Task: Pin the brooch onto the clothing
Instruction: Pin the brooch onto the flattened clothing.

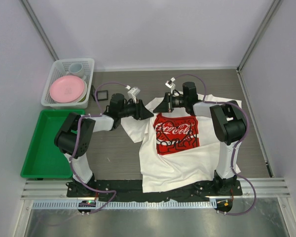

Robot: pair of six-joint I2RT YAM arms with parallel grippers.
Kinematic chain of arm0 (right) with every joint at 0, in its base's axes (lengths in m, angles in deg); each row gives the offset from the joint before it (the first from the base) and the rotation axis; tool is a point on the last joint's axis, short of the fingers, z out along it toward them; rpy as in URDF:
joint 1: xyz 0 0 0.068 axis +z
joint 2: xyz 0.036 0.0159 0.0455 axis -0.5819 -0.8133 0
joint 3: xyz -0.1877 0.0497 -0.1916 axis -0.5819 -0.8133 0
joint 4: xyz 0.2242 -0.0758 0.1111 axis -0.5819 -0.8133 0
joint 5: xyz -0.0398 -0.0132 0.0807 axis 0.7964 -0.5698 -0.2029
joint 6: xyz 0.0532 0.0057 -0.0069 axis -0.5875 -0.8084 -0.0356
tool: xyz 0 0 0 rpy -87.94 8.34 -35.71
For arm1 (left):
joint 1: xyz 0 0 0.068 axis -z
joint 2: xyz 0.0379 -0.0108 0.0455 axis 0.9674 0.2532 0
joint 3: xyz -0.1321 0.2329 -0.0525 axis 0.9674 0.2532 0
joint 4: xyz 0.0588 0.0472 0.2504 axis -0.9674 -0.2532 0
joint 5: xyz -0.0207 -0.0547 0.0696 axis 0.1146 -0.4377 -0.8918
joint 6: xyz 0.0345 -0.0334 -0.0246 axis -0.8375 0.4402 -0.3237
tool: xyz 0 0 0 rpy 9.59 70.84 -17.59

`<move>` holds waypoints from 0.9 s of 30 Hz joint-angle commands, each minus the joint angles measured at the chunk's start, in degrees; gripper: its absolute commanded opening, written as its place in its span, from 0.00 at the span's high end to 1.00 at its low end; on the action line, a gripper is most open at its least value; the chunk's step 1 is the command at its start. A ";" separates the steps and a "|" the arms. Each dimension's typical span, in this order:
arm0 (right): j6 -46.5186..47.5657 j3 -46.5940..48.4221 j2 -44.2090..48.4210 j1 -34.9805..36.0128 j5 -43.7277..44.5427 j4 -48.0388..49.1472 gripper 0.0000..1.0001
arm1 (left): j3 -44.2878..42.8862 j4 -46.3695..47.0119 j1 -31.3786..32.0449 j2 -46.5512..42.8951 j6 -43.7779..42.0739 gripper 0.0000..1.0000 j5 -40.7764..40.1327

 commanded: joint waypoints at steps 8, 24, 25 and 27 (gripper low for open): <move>0.10 1.65 3.36 0.41 -1.95 2.36 0.99 | -2.25 4.24 -0.35 0.01 0.67 0.72 -0.17; 11.85 1.56 6.61 0.68 -5.20 -1.66 0.99 | -3.84 5.03 -0.35 1.42 3.57 0.78 2.55; 15.96 2.52 6.78 0.76 -5.29 -6.03 0.99 | -4.01 5.03 -0.26 1.51 3.75 0.79 2.73; 20.38 3.49 7.31 1.03 -5.38 -10.54 0.99 | -4.10 4.77 -0.26 1.60 3.75 0.78 2.73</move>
